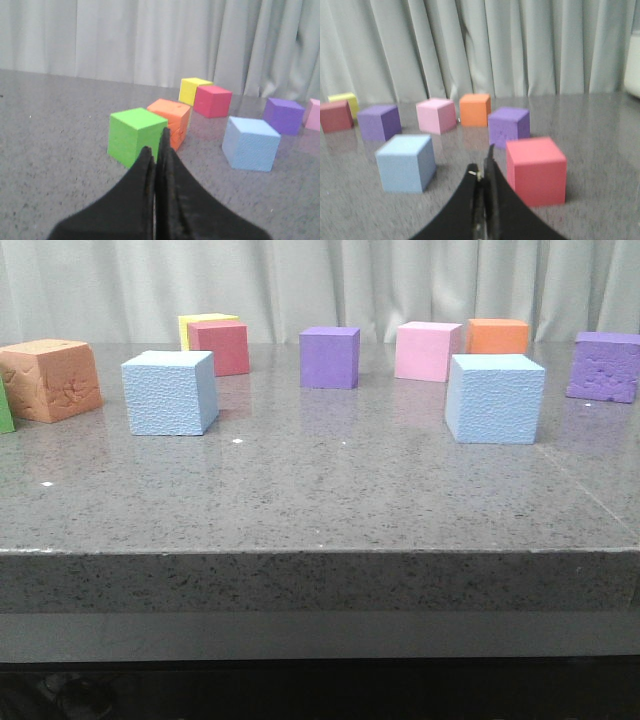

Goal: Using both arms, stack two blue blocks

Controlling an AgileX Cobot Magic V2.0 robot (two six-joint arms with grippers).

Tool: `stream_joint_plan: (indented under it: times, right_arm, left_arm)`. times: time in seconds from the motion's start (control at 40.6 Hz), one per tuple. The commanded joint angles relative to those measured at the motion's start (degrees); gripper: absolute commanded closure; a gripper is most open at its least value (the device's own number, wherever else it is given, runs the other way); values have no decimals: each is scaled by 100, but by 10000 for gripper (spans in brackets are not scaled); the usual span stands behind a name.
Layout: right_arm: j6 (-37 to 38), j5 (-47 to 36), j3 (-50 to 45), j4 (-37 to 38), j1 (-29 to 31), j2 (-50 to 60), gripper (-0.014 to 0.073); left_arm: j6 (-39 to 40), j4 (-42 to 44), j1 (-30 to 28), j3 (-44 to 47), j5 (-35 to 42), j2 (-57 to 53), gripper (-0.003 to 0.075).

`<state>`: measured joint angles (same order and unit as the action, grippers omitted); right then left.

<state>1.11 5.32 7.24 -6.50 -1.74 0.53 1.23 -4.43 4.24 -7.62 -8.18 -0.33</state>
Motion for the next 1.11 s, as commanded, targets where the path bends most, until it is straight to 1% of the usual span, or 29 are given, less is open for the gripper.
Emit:
stream_joint_plan:
  times: [0.0,0.123,0.222,0.271,0.345,0.591,0.764,0.813,0.838,0.863,0.887,0.936,0.961,0.986,1.035,1.084]
  right_arm:
    - [-68,73,853,121,42,-163,663]
    - [-68,729,1872,559,42,-796,663]
    - [-68,1256,2391,610,42,-1325,663]
    - [-68,1601,2583,610,42,-1650,663]
    - [-68,1877,2698,610,42,-1977,663]
    - [-68,2151,2668,604,42,-2936,663]
    - [-68,2290,2658,454,42,-3309,662]
    - [-68,2363,2681,396,42,-3352,649]
    - [-68,2416,2704,390,42,-3353,634]
    - [-68,2441,2729,390,42,-3360,610]
    - [-74,2484,2778,390,42,-3360,566]
    - [-111,2542,2841,390,42,-3360,457]
    - [-111,2549,2873,390,42,-3360,381]
    - [-147,2555,2898,390,42,-3360,300]
    - [-163,2569,2923,390,42,-3360,164]
    - [-163,2629,2944,385,42,-3360,56]
  left_arm:
    - [28,-32,-7,-949,-288,162,738]
    - [28,57,-7,-2071,-1496,835,738]
    - [28,57,-7,-2604,-1921,1358,738]
    - [28,57,-7,-2761,-1957,1582,738]
    - [28,57,-7,-2819,-1929,1817,738]
    - [28,57,-7,-2783,-1842,2273,738]
    - [28,70,-7,-2759,-1875,2456,737]
    - [28,109,-7,-2759,-1864,2493,725]
    - [28,144,-7,-2759,-1864,2509,710]
    - [28,201,-7,-2759,-1864,2524,679]
    - [28,275,-7,-2759,-1864,2537,647]
    - [28,354,-7,-2759,-1864,2560,532]
    - [28,364,-7,-2759,-1864,2576,463]
    - [28,364,-7,-2759,-1864,2574,410]
    - [28,364,-7,-2759,-1864,2601,288]
    - [28,364,-7,-2759,-1875,2631,220]
